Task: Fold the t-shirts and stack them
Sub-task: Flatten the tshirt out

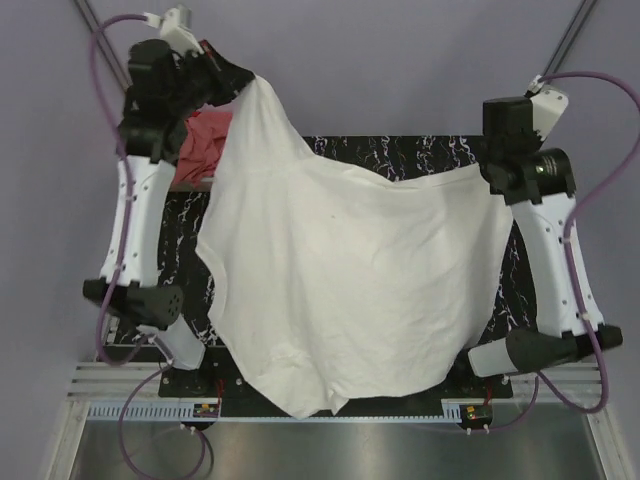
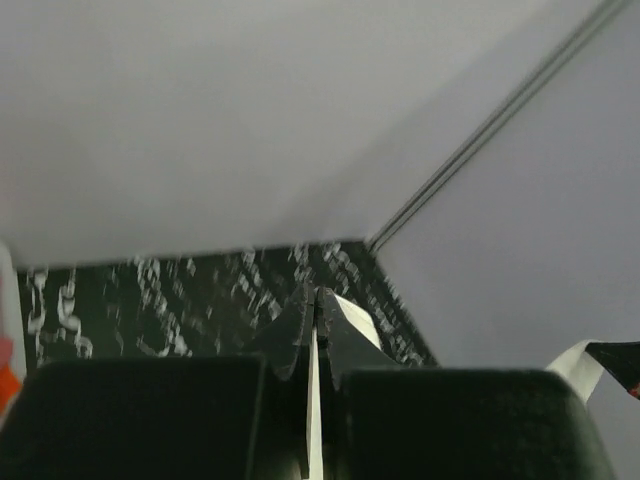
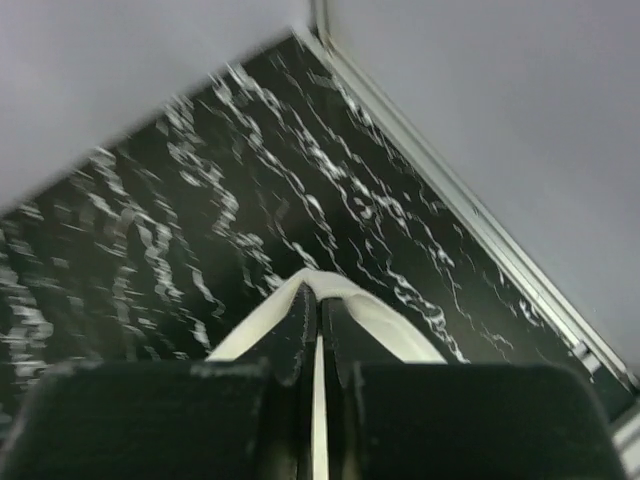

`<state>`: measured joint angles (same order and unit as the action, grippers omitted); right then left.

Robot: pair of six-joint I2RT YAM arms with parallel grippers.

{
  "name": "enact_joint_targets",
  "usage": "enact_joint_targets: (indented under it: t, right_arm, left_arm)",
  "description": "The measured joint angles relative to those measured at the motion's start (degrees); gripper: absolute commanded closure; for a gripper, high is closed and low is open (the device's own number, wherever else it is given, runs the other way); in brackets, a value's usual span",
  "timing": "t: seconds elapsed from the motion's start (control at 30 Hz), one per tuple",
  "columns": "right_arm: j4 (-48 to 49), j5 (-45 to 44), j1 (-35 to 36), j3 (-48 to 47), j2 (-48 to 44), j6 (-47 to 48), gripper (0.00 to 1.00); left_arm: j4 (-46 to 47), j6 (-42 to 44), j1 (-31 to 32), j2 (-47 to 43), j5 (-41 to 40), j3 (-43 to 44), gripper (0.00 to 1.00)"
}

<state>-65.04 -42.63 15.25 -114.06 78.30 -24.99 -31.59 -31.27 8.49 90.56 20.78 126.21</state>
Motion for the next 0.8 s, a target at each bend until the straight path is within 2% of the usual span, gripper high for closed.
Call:
enact_joint_targets:
  t: [0.03, 0.07, 0.13, 0.2, 0.27, 0.3, 0.4, 0.5, 0.67, 0.8]
  right_arm:
    - [1.3, 0.8, -2.0, 3.0, 2.2, -0.2, 0.88]
    - [2.3, 3.0, -4.6, 6.4, 4.9, -0.7, 0.61]
    - [3.4, 6.4, -9.2, 10.6, 8.7, -1.6, 0.33]
    - [4.1, 10.7, -13.1, 13.3, 12.6, -2.5, 0.17]
    - [5.1, 13.9, -15.3, 15.2, 15.4, -2.8, 0.08]
    - [5.9, 15.6, -15.7, 16.9, 15.9, -2.8, 0.02]
    - [7.5, 19.9, -15.4, 22.3, 15.2, -2.8, 0.0]
    - [8.9, 23.9, -15.1, 28.2, 12.8, -2.7, 0.0]
    - [11.5, 30.6, -15.1, 36.5, 8.6, -2.8, 0.0]
    - [13.0, 35.5, -15.1, 40.5, 9.5, -2.9, 0.0]
  left_arm:
    - [0.0, 0.2, 0.0, 3.7, 0.0, -1.1, 0.97]
    - [-0.3, 0.3, 0.0, 7.7, 0.0, -2.1, 0.89]
    - [-2.1, 1.3, 0.0, 15.9, 0.2, -2.1, 0.82]
    - [-5.9, 2.5, 0.0, 24.4, 0.4, 0.1, 0.7]
    - [-8.9, 3.5, -0.1, 30.4, 0.5, 0.9, 0.62]
    - [-10.4, 3.9, -0.1, 32.1, 0.5, -0.1, 0.54]
    - [-12.9, 4.8, 0.1, 31.5, -0.4, -9.0, 0.45]
    - [-13.4, 5.4, 0.4, 26.5, -2.6, -18.9, 0.46]
    - [-10.8, 6.3, 3.1, 11.8, -7.0, -34.3, 0.48]
    - [-7.3, 6.2, 5.6, 4.0, -9.1, -44.0, 0.49]
